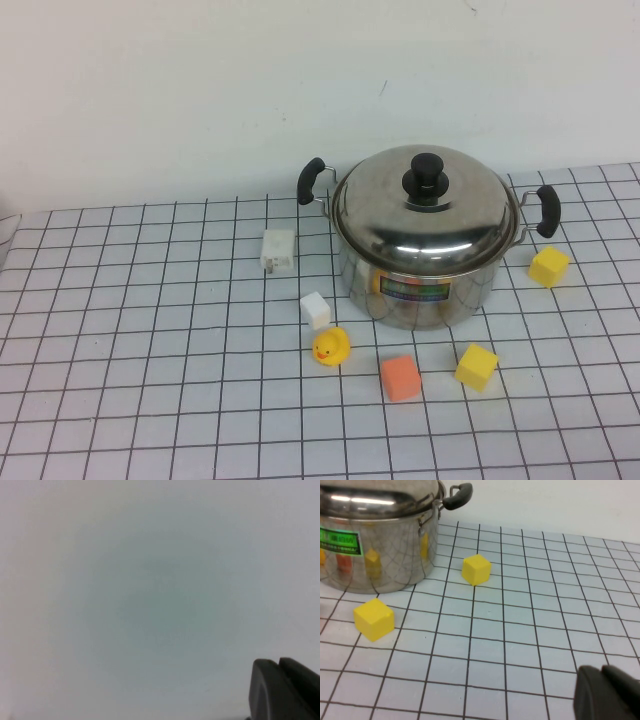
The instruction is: Cover the pot
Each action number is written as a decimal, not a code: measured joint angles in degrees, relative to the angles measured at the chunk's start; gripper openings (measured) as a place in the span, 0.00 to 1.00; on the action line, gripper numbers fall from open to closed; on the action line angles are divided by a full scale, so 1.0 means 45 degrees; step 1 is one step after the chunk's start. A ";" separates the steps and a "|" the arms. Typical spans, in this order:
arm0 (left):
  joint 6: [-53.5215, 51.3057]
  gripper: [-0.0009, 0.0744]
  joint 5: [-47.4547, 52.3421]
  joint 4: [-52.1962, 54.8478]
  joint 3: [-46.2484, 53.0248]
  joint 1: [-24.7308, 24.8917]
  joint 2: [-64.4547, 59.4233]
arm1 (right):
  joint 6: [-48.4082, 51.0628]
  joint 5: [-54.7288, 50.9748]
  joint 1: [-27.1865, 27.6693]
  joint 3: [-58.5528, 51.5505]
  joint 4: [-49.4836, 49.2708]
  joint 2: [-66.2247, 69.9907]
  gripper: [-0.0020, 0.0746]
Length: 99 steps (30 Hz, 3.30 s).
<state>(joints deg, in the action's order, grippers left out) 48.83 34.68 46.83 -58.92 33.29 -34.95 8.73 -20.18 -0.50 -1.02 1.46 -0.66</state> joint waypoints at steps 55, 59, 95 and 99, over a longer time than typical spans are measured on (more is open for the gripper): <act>-0.6778 0.01 -0.4216 -1.0150 1.3231 -0.7693 0.7742 | 0.0000 0.0000 0.0000 0.0000 0.0000 0.0000 0.04; -0.6747 0.01 -0.3841 -1.0256 1.3332 -0.7693 0.7879 | 0.0000 0.0000 0.0000 0.0000 0.0000 0.0000 0.04; -0.8288 0.01 -0.3748 -1.0300 1.3332 -0.7106 0.7886 | 0.0000 0.0000 0.0000 0.0000 0.0000 0.0000 0.04; -0.8288 0.01 -0.3748 -1.0307 1.3332 -0.7106 0.7886 | 0.0000 0.0000 0.0000 0.0000 0.0000 0.0000 0.04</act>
<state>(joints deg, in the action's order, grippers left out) 11.53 17.81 0.45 1.08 1.31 0.54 8.73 -20.18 -0.50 -1.02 1.46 -0.66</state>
